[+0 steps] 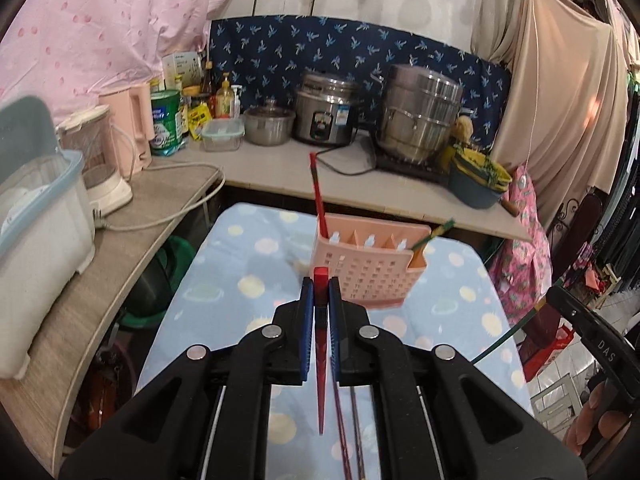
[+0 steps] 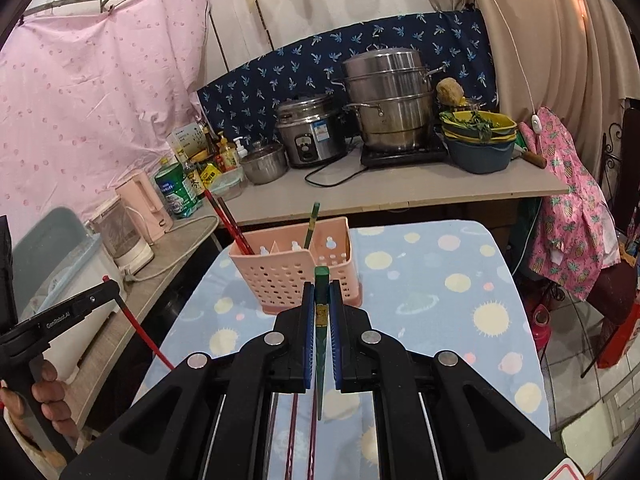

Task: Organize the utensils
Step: 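Lift both chopsticks and carry them up over the pink holder with both tools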

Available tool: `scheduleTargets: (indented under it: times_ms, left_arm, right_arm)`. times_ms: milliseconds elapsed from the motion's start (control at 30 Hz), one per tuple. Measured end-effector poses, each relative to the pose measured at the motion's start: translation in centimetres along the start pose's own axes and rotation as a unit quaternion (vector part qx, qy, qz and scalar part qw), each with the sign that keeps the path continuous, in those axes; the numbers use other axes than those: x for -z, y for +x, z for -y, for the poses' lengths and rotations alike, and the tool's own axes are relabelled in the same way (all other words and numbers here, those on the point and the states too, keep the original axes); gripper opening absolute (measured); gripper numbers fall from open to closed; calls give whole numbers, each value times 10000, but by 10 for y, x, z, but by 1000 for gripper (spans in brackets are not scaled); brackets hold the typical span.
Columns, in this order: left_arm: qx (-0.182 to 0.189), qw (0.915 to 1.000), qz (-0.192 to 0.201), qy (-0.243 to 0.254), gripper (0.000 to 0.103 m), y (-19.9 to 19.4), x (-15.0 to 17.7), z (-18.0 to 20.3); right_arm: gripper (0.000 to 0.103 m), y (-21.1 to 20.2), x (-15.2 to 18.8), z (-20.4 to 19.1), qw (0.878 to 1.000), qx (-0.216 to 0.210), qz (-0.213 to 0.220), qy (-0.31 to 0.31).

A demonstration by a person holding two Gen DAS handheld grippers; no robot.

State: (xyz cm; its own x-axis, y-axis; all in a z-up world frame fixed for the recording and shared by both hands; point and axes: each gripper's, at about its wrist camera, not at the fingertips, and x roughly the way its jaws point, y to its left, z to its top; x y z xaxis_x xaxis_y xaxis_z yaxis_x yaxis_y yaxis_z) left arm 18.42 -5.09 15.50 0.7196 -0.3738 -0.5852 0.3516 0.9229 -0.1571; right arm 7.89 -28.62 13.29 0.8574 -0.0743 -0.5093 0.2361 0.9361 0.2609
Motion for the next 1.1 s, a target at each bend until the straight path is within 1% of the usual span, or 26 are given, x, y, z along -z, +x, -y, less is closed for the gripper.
scheduleTargets:
  times_ms: [167,233,400,500,600,767,833,1100]
  left_arm:
    - [148,9994,316,14,7,-4,-40,11]
    - [191,9985,515,-8,7,-7,-60,16]
    - [194,9955,922,-72,7,-9,-104,23]
    - [108,9937,1113,-82,7,-2,-127,28]
    - [55,9935,1130,-94,7,12,-139,32]
    - [-102,9942,1068,-54,7,43,-148,35]
    - [-154,9949,1000,-37,7,55,-147,35]
    - [-133,9973,723,-69,7,91,-138,29]
  right_arm:
    - [8,1,-38,-4,9992,-219,311,85]
    - [8,2,-55,-7,9983,-345,445,139]
    - [8,9,-99,-16,9956,-508,773,172]
    - [8,16,-122,-21,9941,-534,927,163]
    - [8,30,-140,-26,9936,-500,999,141]
    - [8,58,-151,-27,9948,-402,931,109]
    - [8,72,-152,-26,9957,-340,854,86]
    - [8,124,-137,-17,9989,-202,409,118]
